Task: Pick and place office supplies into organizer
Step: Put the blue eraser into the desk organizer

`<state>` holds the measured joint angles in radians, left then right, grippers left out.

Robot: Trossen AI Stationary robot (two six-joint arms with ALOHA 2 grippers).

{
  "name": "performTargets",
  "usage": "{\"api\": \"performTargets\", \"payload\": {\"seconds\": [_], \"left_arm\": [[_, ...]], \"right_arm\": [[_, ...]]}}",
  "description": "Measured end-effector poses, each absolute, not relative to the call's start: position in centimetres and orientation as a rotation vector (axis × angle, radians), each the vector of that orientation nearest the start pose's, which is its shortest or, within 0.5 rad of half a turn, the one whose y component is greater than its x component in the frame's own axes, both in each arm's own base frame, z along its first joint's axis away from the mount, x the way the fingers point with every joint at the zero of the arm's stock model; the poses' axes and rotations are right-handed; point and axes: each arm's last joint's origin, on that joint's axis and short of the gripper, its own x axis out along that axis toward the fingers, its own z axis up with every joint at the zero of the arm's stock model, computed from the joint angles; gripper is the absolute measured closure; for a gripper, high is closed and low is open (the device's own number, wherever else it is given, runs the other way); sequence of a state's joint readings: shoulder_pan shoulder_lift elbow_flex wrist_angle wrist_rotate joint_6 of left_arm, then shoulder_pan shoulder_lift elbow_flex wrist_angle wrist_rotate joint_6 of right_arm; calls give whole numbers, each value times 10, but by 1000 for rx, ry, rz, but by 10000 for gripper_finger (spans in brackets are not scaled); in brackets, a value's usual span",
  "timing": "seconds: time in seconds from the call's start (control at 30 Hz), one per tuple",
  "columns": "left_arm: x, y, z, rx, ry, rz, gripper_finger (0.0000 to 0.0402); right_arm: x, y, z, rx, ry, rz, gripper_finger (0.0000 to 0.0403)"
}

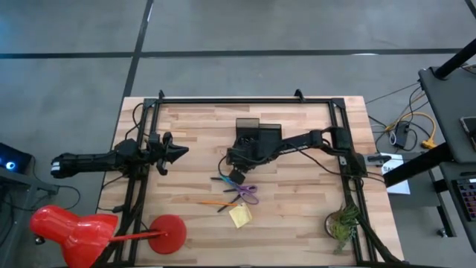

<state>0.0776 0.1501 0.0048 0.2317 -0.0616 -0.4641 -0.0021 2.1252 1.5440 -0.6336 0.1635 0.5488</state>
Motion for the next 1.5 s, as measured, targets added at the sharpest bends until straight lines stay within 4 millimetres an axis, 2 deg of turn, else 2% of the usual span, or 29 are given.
{"api": "performTargets", "payload": {"seconds": [0.17, 0.4, 0.8, 0.97, 1.27, 1.5], "left_arm": [[106, 10, 175, -462, -115, 117, 402], [106, 10, 175, -462, -116, 117, 402], [106, 10, 175, -462, -115, 117, 402], [106, 10, 175, -462, -114, 118, 402], [106, 10, 175, -462, -116, 117, 402], [106, 10, 175, -462, -113, 117, 402]], "right_arm": [[427, -7, 169, 365, 1098, -494, 396], [427, -5, 166, 405, 1129, -438, 382], [433, -2, 152, 353, 1123, -394, 259], [434, -1, 145, 344, 1136, -393, 232], [434, -2, 132, 320, 1160, -427, 243], [434, -2, 131, 318, 1165, -430, 287]]}}
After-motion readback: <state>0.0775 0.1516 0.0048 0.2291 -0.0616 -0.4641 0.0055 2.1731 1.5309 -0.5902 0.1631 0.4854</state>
